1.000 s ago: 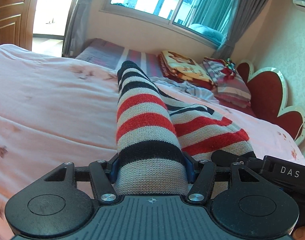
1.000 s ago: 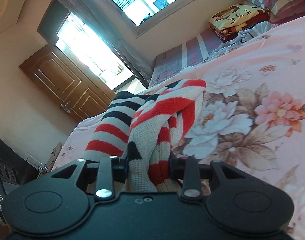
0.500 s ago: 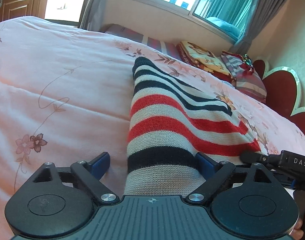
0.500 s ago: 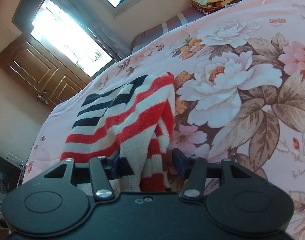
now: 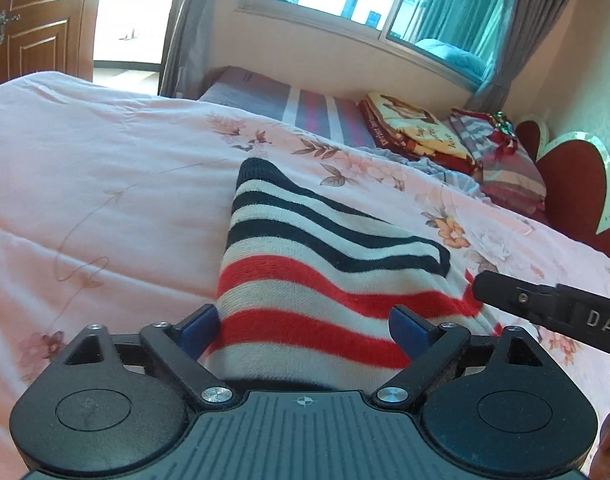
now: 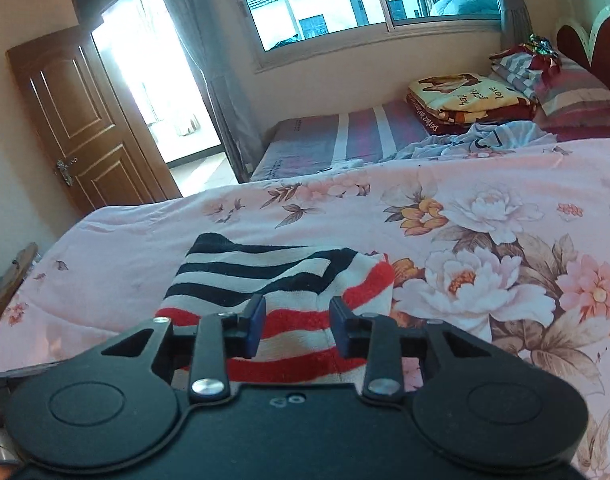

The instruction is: Fold small clothes

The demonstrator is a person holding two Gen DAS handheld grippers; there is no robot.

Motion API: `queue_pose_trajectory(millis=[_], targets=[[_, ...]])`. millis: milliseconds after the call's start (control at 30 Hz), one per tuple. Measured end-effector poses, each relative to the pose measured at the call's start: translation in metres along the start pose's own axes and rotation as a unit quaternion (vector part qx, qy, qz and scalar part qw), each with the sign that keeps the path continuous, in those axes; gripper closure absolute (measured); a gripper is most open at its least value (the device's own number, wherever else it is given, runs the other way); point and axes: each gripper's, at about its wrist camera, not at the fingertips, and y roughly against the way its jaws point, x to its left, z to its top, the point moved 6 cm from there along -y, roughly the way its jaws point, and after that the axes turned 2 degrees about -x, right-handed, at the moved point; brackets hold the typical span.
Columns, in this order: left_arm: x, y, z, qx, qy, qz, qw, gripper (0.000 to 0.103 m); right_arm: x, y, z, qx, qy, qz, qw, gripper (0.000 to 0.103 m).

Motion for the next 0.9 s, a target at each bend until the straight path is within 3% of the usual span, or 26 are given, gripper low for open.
queue_pose_trajectory(millis=[100,200,300,500,633,733,800,900], targets=[[0.004,-0.019,-0.003,0.02,0.011,0.02,0.9995,0.012,-0.002,-0.028,0.001,0.028,0.016,-0.034,0.999,0.069],[0.011,-0.032,-0.012,0.035,0.028,0.017,0.9989,0.012,-0.015,-0.056,-0.016,0.058,0.043,-0.073,0.995,0.073],[0.005,-0.031,-0.013,0.029,0.005,0.023,0.9993,0.012,-0.019,-0.059,-0.02,0.044,0.048,-0.071,0.995,0.071],[0.003,-0.005,-0.015,0.023,-0.029,0.022,0.9991,0.012,-0.009,-0.017,-0.017,0.023,0.053,-0.041,0.998,0.07],[0.001,0.02,-0.03,0.021,-0.045,0.008,0.9988,0.012,0.001,0.02,-0.035,0.015,0.073,-0.024,0.997,0.07],[0.002,0.027,-0.046,0.017,-0.053,0.004,0.9984,0.012,0.001,0.031,-0.056,0.019,0.1,-0.042,0.994,0.071],[0.006,0.024,-0.05,0.022,-0.033,-0.002,0.9992,0.011,-0.009,0.021,-0.071,0.039,0.114,-0.073,0.99,0.072],[0.006,0.022,-0.049,0.025,-0.03,0.001,0.9992,0.01,-0.019,0.016,-0.071,0.039,0.085,-0.08,0.992,0.066]])
